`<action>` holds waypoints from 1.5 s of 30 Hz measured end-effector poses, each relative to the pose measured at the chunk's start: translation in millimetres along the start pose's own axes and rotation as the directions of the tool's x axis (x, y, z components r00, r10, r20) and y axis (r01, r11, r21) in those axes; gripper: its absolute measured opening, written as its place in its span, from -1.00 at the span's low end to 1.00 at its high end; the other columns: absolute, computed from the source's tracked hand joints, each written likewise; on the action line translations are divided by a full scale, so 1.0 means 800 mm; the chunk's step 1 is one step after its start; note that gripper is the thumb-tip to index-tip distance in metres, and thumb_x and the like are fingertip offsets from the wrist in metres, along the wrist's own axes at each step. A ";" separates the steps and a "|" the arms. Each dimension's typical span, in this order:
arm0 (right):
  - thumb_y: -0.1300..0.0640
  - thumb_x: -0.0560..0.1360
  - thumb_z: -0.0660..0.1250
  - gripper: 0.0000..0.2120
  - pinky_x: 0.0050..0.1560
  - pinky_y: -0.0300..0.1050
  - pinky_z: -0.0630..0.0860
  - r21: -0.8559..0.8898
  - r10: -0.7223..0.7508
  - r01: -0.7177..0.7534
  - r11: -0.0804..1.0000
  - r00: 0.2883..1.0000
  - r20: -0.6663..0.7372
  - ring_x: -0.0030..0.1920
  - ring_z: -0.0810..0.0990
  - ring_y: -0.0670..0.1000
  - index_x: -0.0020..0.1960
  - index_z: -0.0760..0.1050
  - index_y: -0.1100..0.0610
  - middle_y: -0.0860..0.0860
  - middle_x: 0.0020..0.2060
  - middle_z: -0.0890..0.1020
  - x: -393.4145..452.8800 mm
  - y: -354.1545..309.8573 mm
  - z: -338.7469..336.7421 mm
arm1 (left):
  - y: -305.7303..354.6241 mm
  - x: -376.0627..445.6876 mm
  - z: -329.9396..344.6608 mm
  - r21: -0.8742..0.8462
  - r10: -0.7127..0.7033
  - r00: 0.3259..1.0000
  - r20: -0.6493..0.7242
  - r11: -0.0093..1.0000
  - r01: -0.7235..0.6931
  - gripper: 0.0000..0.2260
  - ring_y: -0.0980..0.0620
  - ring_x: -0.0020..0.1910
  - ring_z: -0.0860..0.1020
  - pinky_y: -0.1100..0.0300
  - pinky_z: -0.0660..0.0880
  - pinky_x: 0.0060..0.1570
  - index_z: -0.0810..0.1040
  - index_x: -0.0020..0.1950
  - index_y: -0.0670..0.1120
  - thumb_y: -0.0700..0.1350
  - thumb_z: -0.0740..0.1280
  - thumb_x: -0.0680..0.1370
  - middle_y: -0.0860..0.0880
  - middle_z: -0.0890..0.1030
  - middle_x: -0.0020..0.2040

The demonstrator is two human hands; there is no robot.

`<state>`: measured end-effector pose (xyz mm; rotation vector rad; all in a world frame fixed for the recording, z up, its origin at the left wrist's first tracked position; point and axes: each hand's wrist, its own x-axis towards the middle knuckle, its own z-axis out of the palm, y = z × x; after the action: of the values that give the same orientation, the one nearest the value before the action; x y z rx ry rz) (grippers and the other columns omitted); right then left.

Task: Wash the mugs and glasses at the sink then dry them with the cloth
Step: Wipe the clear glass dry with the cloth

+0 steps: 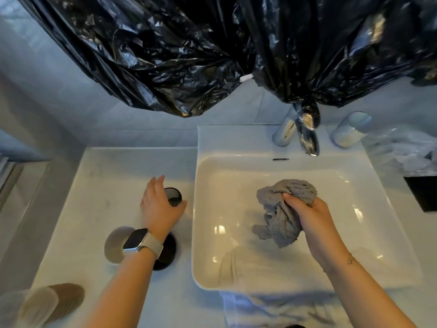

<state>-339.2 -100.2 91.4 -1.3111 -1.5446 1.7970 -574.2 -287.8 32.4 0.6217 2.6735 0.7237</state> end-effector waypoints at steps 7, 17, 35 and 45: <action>0.16 0.56 0.32 -0.85 -0.01 -0.07 0.59 0.099 -0.014 0.026 0.995 0.993 -0.118 -0.02 0.68 0.00 0.05 0.65 0.03 -0.02 -0.07 0.72 -0.007 -0.017 -0.126 | 0.160 -0.107 0.014 -0.167 0.258 0.962 -0.091 0.948 -0.270 -0.54 -0.04 0.51 0.17 0.20 0.07 0.40 0.41 0.40 -0.01 -0.10 0.43 0.52 -0.04 0.25 0.54; 0.20 0.57 0.30 -0.81 -0.12 -0.10 0.63 0.304 0.035 -0.008 0.953 0.996 -0.083 -0.01 0.70 0.07 -0.01 0.69 0.06 0.09 -0.03 0.72 0.058 -0.031 -0.268 | 0.379 -0.095 0.168 -0.509 0.316 0.918 0.237 0.846 -0.160 -0.58 0.06 0.23 0.50 0.25 0.46 0.13 0.41 0.36 -0.02 -0.12 0.43 0.53 0.02 0.49 0.30; 0.24 0.59 0.25 -0.77 0.01 0.06 0.64 0.403 0.202 -0.197 0.894 0.979 0.032 0.06 0.68 0.14 0.18 0.59 0.25 0.17 0.05 0.69 0.118 -0.010 -0.299 | 0.472 0.048 0.311 -0.520 0.358 0.933 0.026 0.802 -0.293 -0.41 0.07 0.15 0.51 0.42 0.43 0.09 0.40 0.30 -0.03 -0.01 0.59 0.37 0.07 0.51 0.15; 0.18 0.44 0.32 -0.58 0.24 0.03 0.50 0.576 0.179 -0.217 0.788 0.976 0.123 0.22 0.60 0.16 0.26 0.52 0.31 0.23 0.17 0.63 0.055 0.006 -0.273 | 0.324 -0.100 0.190 -0.697 0.390 0.894 0.223 0.705 -0.134 -0.38 0.28 0.25 0.51 0.37 0.47 0.18 0.44 0.23 0.07 0.08 0.63 0.27 0.27 0.58 0.22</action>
<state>-171.6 47.0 85.2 -1.1325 -0.7666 2.2202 -361.5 -62.6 59.2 0.8366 1.8046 1.4091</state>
